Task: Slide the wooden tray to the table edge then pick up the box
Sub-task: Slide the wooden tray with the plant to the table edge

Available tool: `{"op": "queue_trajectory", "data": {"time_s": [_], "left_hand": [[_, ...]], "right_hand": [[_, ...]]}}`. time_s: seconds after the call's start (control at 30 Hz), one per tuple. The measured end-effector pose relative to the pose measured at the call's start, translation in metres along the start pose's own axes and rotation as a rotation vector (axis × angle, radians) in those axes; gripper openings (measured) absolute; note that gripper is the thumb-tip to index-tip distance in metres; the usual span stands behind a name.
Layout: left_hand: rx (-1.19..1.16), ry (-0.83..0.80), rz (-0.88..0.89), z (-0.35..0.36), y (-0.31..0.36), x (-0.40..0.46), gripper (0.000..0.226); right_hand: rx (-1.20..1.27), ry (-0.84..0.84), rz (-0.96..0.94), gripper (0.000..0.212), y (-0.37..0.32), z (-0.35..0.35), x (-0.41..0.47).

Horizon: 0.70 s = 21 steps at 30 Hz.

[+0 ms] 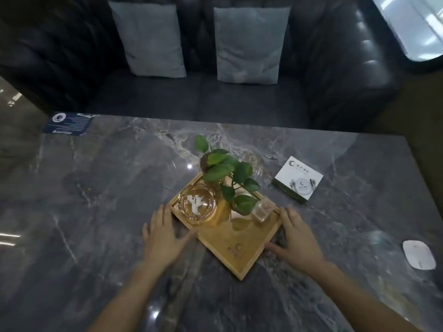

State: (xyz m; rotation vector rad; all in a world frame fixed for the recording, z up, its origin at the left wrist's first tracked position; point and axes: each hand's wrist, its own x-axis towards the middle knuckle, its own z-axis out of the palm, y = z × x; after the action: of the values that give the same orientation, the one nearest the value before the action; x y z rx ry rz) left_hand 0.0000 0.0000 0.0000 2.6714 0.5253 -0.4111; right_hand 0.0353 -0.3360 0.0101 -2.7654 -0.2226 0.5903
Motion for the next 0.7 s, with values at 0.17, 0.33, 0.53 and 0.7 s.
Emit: {"op": "queue_trajectory", "data": {"time_s": [0.17,0.33,0.53,0.7], "left_hand": [[-0.004,-0.021,-0.034,0.003,-0.007,0.018,0.138],[-0.038,-0.034,0.003,0.004,-0.007,0.03,0.144],[-0.151,0.01,0.02,0.007,-0.004,0.029,0.132],[-0.186,0.022,0.014,0.006,-0.003,0.029,0.127]], "right_hand": [[-0.013,-0.056,0.042,0.117,0.003,0.003,0.012],[-0.02,-0.051,0.035,0.121,0.005,0.004,0.019],[0.009,-0.021,0.054,0.121,0.0,0.005,0.022],[0.057,-0.018,0.075,0.12,-0.003,0.005,0.021]]}}
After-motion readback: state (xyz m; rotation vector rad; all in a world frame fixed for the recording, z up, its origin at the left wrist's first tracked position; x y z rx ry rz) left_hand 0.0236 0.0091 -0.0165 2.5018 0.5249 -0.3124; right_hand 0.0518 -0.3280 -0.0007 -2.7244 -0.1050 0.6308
